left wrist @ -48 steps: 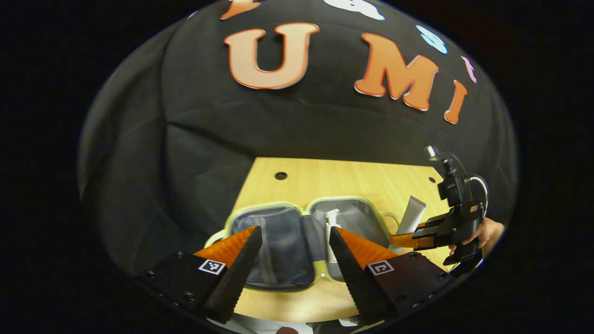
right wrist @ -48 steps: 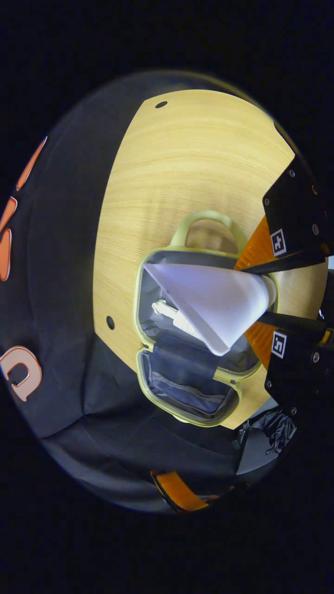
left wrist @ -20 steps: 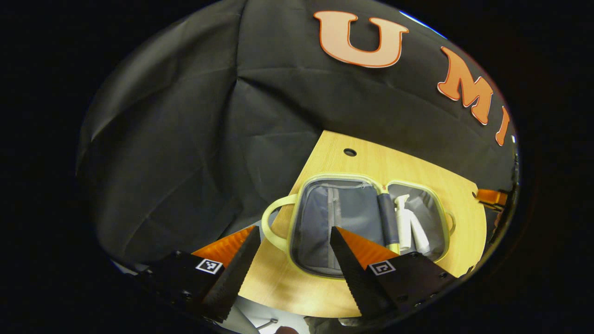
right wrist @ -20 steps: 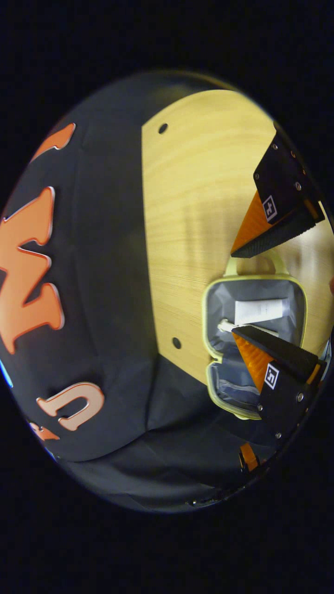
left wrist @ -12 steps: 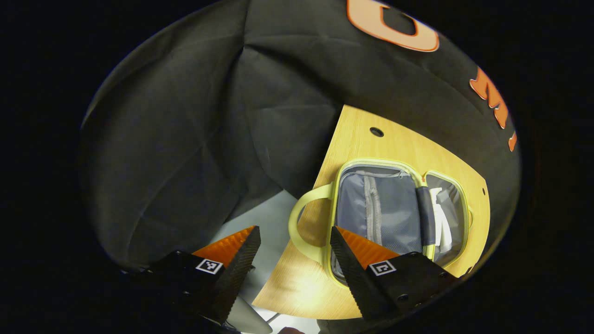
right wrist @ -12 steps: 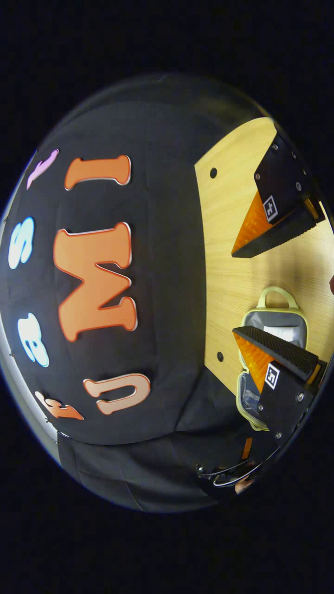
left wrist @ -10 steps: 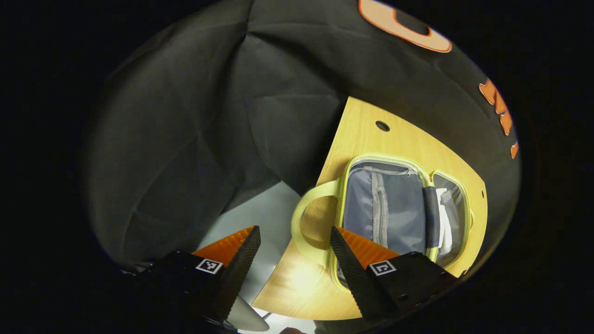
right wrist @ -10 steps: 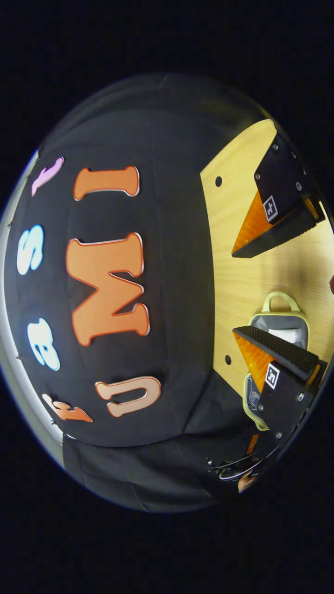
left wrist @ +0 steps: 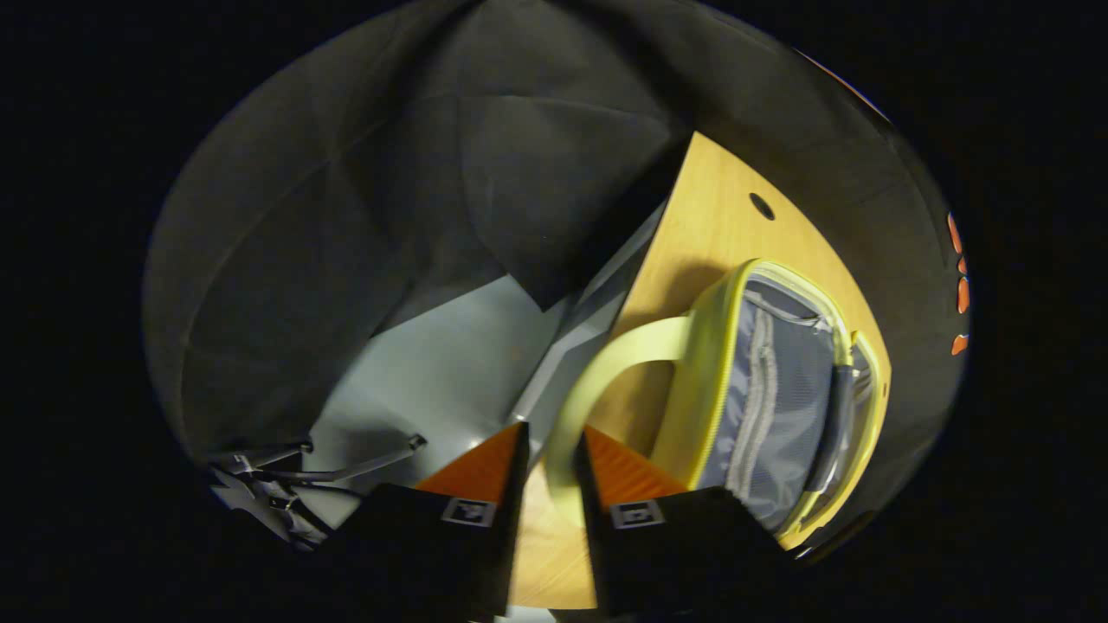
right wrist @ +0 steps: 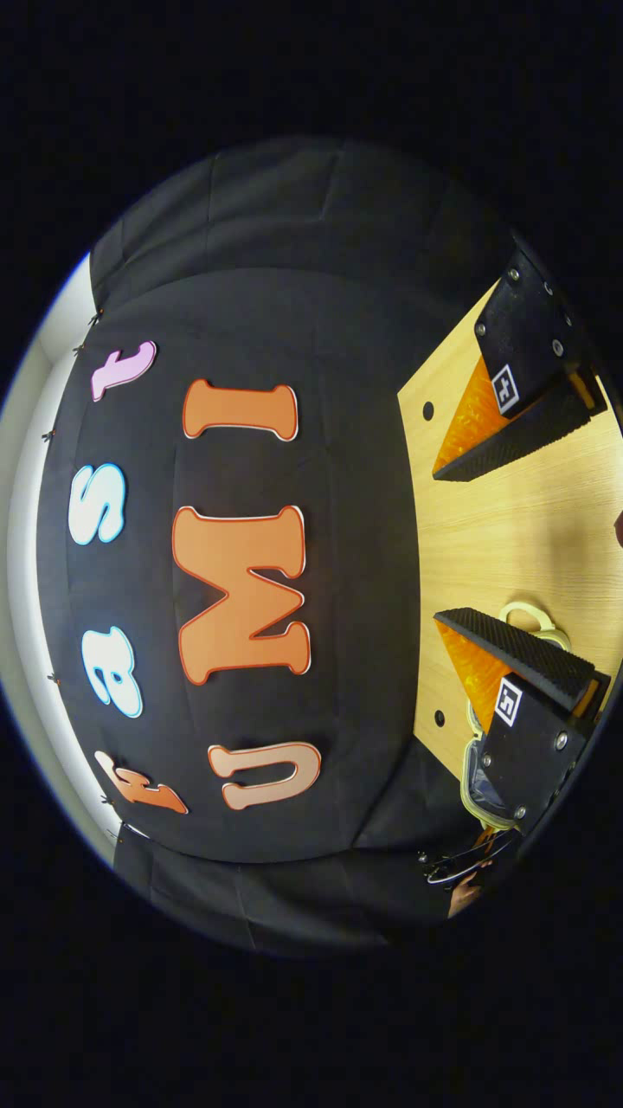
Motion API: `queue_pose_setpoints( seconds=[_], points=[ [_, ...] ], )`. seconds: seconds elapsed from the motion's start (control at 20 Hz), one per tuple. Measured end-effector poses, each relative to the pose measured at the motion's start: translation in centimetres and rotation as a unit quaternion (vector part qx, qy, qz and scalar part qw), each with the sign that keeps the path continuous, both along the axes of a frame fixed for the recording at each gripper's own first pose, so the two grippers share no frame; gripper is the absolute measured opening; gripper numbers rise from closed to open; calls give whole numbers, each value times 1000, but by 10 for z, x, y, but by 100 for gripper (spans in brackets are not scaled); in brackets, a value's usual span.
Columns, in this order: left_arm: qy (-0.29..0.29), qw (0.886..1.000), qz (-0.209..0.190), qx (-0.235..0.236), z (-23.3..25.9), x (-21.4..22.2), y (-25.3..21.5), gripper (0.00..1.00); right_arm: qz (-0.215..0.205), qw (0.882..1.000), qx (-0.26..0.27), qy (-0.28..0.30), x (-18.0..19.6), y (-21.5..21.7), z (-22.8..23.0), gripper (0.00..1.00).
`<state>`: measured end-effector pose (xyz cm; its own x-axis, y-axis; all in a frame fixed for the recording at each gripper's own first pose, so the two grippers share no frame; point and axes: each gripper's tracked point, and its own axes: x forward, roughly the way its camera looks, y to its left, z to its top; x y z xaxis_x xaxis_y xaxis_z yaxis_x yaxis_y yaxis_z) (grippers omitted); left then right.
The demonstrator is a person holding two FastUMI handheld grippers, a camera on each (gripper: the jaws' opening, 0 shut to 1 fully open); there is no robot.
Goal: First open the suitcase, pack the skin care products into it, and then close the suitcase.
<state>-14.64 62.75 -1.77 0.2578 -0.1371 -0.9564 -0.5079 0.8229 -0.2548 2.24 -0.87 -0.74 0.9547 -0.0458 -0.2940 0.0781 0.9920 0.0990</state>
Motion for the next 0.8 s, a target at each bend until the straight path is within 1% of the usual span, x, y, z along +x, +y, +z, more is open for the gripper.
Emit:
queue_pose_setpoints(
  seconds=[0.05,0.15,0.2,0.25,0.35,0.4,0.55,0.7,0.8],
  points=[
    [1,1000,-15,2,7,-1,0,20,-2,1000,-2,1,-4,-3,-1,95],
    [-19,998,-49,20,28,6,-1,21,-5,1000,-7,-1,-11,-8,-7,95],
    [-29,997,-68,38,41,12,1,16,-7,1000,-8,-2,-12,-11,-7,95],
    [-43,994,-88,51,61,16,0,13,-5,1000,-8,-4,-13,-14,-9,95],
    [-71,985,-128,86,104,29,-4,13,-1,1000,-5,-6,-13,-18,-9,95],
    [-87,981,-140,103,127,36,-7,13,-1,1000,-3,-13,-12,-20,-6,95],
    [-133,968,-167,132,197,54,-30,13,1,999,-7,-33,-9,-32,0,95],
    [-191,951,-195,147,281,81,-59,13,9,999,-14,-43,-6,-46,-1,95],
    [-224,940,-210,146,330,93,-94,13,19,999,-13,-44,-3,-52,-4,95]
  ],
)
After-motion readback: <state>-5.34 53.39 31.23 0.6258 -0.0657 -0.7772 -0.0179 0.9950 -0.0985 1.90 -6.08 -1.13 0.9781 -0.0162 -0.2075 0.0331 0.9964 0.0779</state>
